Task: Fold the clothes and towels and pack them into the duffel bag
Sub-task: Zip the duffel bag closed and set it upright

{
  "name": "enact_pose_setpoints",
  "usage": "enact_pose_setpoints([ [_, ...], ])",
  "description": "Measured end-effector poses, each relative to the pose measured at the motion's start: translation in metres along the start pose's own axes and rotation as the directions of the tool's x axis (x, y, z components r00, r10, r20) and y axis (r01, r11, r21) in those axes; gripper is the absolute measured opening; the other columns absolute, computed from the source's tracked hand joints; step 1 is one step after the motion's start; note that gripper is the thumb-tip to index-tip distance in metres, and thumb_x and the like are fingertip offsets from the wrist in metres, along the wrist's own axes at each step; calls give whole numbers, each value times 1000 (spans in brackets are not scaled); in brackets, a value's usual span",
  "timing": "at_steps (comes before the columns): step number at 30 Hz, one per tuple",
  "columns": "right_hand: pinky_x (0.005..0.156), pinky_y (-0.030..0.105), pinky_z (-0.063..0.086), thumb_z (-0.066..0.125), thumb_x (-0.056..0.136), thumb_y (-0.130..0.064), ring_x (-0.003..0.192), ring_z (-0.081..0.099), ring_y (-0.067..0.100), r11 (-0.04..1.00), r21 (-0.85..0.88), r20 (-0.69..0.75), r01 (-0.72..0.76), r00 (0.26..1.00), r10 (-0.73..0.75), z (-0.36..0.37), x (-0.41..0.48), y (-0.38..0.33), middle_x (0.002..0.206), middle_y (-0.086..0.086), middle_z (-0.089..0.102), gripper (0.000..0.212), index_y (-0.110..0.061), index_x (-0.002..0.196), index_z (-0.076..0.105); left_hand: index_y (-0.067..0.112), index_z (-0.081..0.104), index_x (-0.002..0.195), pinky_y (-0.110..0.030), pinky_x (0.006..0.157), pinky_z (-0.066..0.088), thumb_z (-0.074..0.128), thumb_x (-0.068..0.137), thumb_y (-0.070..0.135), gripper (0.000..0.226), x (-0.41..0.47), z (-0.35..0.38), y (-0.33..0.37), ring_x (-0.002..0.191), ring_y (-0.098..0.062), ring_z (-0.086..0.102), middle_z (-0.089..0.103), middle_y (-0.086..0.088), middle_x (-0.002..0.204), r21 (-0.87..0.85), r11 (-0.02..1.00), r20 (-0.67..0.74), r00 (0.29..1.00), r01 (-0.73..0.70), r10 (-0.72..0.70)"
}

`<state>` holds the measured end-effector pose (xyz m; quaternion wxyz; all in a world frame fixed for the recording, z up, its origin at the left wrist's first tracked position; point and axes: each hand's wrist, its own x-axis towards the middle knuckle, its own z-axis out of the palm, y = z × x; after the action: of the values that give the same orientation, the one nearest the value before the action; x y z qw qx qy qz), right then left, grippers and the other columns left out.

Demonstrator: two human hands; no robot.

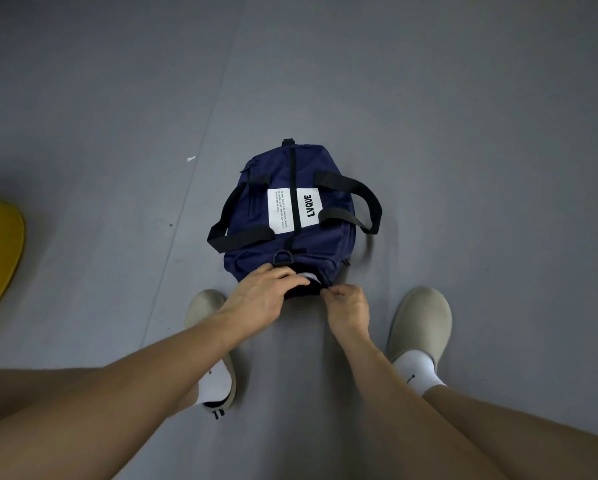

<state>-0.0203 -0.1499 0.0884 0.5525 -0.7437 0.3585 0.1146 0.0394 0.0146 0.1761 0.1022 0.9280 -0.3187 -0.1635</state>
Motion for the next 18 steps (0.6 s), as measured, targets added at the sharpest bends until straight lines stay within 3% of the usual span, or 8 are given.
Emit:
enact_pose_setpoints([
  [3, 84, 35, 53, 59, 97, -25, 94, 63, 26, 1000, -20, -28, -21, 999, 21, -7, -4, -4, 104, 8, 67, 20, -13, 103, 74, 44, 51, 140, -27, 98, 42, 48, 92, -3, 67, 8, -7, 5, 106, -14, 50, 60, 16, 126, -22, 999, -4, 1000, -24, 23],
  [8, 58, 30, 43, 56, 95, -18, 71, 62, 29, 990, 67, -130, -127, 982, 135, -12, -6, -4, 70, 4, 63, 22, -10, 85, 73, 42, 56, 134, -28, 94, 45, 56, 92, 0, 60, 24, 0, 14, 102, -15, 52, 62, 14, 120, 31, 998, 22, 999, -49, 49],
  [12, 53, 27, 38, 57, 95, -23, 64, 56, 19, 990, 81, -87, -111, 989, 118, -9, -4, -5, 73, 6, 66, 23, -11, 81, 70, 43, 57, 136, -30, 88, 48, 61, 92, 3, 59, 32, 10, 13, 98, -19, 55, 63, 12, 119, 162, 984, -14, 997, -79, 82],
  [18, 54, 25, 40, 66, 90, -28, 65, 56, 13, 998, 17, -65, -55, 996, 56, -26, 6, -8, 71, -5, 62, 17, -14, 80, 67, 33, 69, 116, -32, 87, 45, 61, 97, 17, 27, 58, 15, 26, 95, -21, 58, 73, 9, 106, 169, 984, -95, 993, -57, 74],
])
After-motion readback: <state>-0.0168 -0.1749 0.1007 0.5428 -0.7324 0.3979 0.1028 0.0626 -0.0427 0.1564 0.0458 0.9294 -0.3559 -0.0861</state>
